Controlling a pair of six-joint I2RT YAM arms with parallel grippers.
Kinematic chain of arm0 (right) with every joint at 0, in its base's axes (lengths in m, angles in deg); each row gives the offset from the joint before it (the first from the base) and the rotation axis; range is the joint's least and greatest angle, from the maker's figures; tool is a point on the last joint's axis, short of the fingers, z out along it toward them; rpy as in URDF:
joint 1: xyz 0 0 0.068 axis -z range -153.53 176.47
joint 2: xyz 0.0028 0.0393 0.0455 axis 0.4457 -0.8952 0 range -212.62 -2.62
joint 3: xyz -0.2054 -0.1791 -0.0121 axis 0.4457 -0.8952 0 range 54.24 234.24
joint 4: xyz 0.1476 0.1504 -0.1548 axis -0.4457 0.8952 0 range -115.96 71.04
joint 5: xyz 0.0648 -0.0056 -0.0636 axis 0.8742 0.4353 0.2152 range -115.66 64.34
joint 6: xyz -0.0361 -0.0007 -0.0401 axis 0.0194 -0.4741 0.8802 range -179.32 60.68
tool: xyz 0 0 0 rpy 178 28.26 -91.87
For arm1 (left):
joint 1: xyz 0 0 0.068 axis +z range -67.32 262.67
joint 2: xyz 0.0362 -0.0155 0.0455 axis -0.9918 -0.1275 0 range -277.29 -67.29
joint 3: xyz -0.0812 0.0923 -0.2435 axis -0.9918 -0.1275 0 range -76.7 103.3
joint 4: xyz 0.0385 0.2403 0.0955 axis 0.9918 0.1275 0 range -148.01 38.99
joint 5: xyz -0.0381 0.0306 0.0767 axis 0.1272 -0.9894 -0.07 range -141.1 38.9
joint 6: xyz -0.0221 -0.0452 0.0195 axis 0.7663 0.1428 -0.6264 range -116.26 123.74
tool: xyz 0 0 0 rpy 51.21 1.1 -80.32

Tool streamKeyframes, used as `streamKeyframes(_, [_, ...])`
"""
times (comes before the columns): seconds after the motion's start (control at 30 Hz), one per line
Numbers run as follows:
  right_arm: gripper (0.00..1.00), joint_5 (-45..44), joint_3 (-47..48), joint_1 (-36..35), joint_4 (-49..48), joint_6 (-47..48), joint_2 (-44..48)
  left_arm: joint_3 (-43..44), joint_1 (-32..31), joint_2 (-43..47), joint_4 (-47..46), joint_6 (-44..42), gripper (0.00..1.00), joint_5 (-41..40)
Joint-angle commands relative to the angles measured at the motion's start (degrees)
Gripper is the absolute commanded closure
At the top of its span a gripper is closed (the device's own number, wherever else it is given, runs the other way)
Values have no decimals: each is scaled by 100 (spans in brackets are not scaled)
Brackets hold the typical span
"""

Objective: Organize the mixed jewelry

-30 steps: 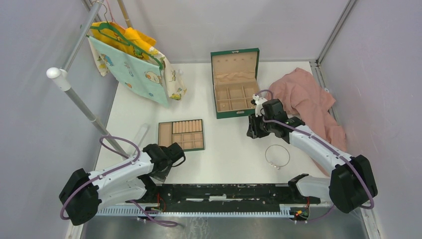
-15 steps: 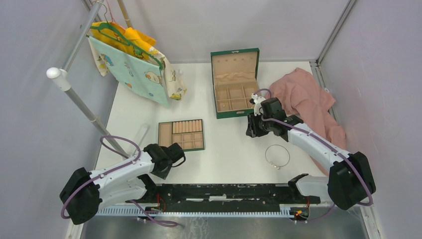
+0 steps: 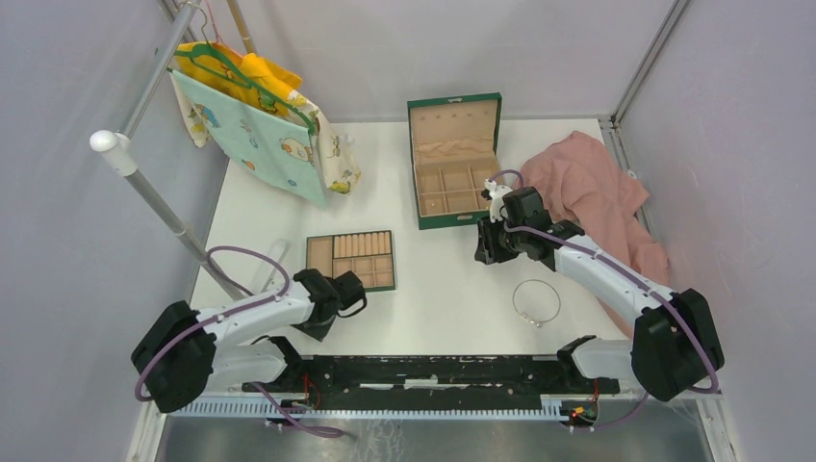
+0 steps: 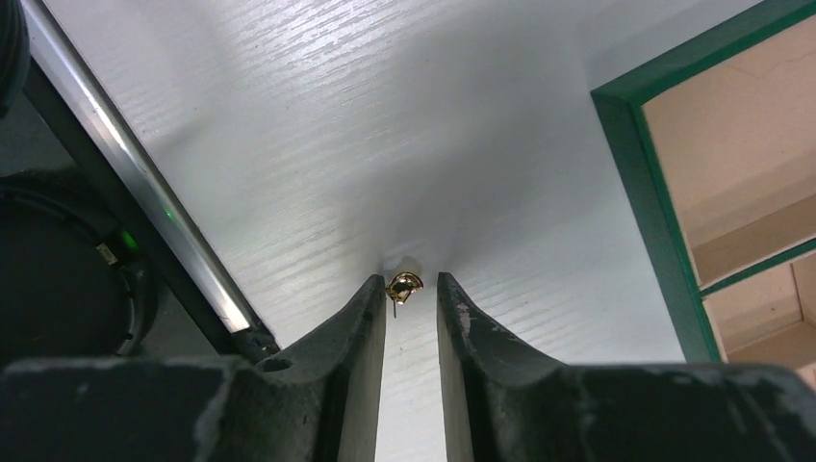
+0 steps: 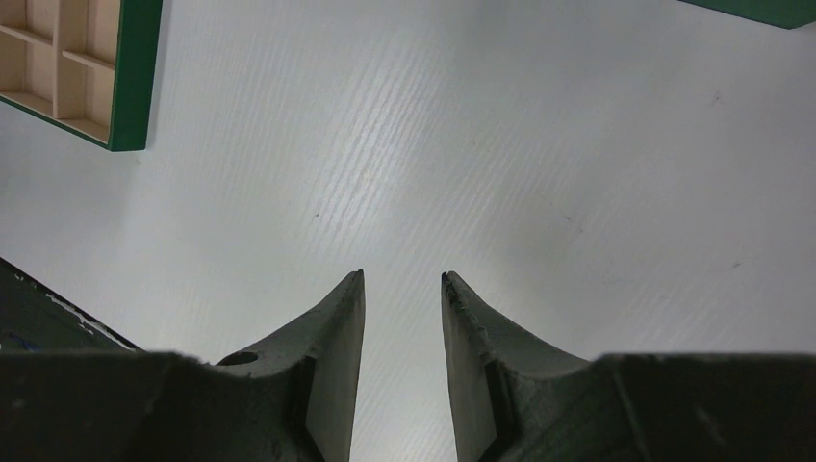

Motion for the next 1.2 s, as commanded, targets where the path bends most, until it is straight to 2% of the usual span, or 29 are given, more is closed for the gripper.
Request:
streamKeyframes(0.0, [59, -50, 248, -44, -70, 78, 2, 273, -34, -495, -187, 655, 67, -314])
streamKeyframes(0.5, [59, -62, 292, -54, -74, 75, -45, 446, -24, -631, -840, -434, 61, -511])
streamKeyframes(0.77, [59, -72, 307, -63, -52, 76, -52, 711, -20, -626, -654, -598, 52, -411])
streamKeyframes(1.17, [59, -66, 342, -70, -54, 80, -99, 401, 127, 572, 101, -244, 48, -504])
